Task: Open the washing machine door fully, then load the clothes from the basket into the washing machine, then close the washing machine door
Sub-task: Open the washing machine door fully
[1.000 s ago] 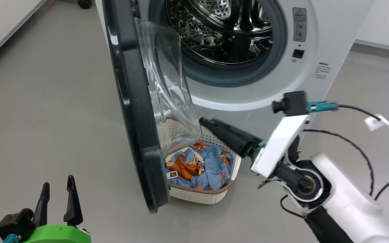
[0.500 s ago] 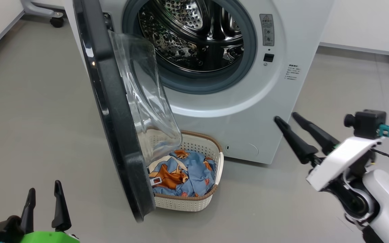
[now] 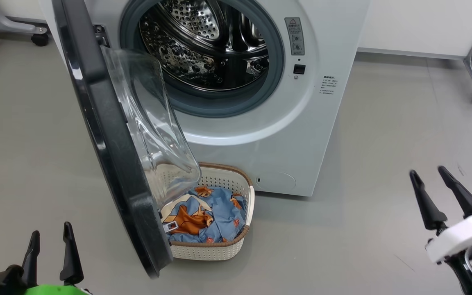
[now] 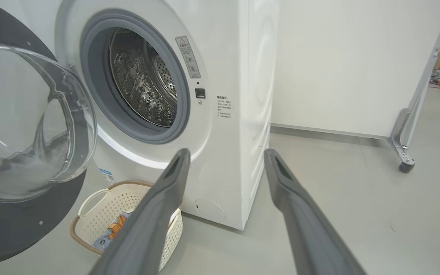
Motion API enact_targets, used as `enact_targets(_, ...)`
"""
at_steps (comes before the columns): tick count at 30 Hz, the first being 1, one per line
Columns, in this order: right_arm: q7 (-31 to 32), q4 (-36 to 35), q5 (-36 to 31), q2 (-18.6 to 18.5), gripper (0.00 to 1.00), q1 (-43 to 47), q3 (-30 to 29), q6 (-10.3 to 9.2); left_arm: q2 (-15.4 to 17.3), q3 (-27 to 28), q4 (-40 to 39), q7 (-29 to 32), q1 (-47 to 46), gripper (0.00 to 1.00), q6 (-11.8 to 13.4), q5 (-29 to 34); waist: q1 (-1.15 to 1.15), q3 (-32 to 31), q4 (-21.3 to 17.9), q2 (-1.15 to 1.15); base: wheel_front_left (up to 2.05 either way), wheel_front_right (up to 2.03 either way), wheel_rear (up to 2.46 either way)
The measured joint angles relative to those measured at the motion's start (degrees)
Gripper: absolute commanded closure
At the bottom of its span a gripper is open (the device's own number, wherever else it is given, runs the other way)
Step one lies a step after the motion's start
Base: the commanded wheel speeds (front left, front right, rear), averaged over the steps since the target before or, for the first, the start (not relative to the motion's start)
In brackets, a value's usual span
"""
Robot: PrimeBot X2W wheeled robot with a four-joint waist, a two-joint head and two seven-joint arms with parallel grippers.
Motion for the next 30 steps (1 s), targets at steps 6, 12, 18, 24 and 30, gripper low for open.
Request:
enact_targets(6, 0.71, 1.87, -0.78, 2.12, 0.00, 5.80, -5.04, -4.43, 0.30, -0.34, -0.05, 0.00, 0.02, 0.00, 0.00, 0.00, 0.00, 0.20, -0.15, 0.00, 0.00, 0.00, 0.00)
enact_targets(12, 1.10, -2.29, -5.91, 7.22, 0.00, 7.36, -15.47, -7.01, 0.32, -0.21, -0.19, 0.00, 0.11, 0.00, 0.00, -0.01, 0.00, 0.82, -0.47, 0.00, 0.00, 0.00, 0.00)
enact_targets(18, 1.10, -4.79, -12.15, 10.39, 0.00, 12.35, -19.71, -8.00, 0.34, -0.18, -0.23, 0.00, 0.14, 0.00, 0.00, -0.10, 0.00, 1.29, -0.78, 0.00, 0.00, 0.00, 0.00)
enact_targets(24, 1.11, -7.06, -17.59, 12.88, 0.00, 15.39, -23.04, -8.72, 0.38, 1.35, -0.80, 0.00, 0.91, 0.00, 0.00, -0.45, 0.00, 2.16, -1.47, 0.00, 0.00, 0.00, 0.00)
enact_targets(30, 1.11, -8.86, -20.97, 15.52, 0.00, 18.05, -26.64, -8.93, 0.42, 1.75, -0.89, 0.00, 0.98, 0.00, 0.00, -0.53, 0.00, 2.71, -2.25, 0.00, 0.00, 0.00, 0.00)
